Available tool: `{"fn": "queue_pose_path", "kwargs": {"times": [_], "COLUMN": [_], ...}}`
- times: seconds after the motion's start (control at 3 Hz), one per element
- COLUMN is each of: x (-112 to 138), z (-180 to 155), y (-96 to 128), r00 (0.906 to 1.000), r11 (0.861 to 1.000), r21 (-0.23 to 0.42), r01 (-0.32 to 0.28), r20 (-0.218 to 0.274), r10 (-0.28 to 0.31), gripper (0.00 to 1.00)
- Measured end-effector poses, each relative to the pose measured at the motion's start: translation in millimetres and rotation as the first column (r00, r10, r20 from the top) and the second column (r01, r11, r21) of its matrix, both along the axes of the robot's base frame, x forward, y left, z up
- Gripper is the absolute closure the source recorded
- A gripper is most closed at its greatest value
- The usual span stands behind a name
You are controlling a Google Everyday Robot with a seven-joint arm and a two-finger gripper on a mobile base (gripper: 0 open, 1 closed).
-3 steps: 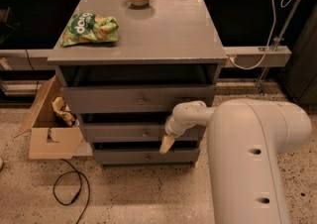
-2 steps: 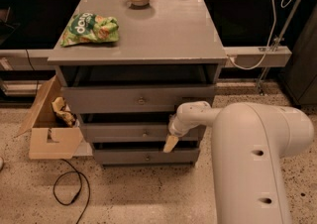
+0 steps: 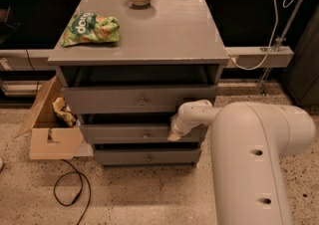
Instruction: Open middle drawer
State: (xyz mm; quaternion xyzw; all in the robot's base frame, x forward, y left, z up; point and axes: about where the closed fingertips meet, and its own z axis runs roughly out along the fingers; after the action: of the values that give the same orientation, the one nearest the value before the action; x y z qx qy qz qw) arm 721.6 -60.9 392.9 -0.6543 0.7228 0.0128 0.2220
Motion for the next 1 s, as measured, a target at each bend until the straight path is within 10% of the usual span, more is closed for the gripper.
{"fn": "queue_pose_path", "kwargs": {"times": [0.67,1.0], "x": [-26.4,-26.4], "z": [11.6,12.2], "y": [-4.5,-4.4], "r00": [0.9996,0.9996], "r11": [1.0,1.0], "r21": [-0.024,-0.024], "r01": [0.0,0.0], "r20": [-0.027,-0.027], "r10": [-0.001,-0.001], "gripper": [0.96,0.0]}}
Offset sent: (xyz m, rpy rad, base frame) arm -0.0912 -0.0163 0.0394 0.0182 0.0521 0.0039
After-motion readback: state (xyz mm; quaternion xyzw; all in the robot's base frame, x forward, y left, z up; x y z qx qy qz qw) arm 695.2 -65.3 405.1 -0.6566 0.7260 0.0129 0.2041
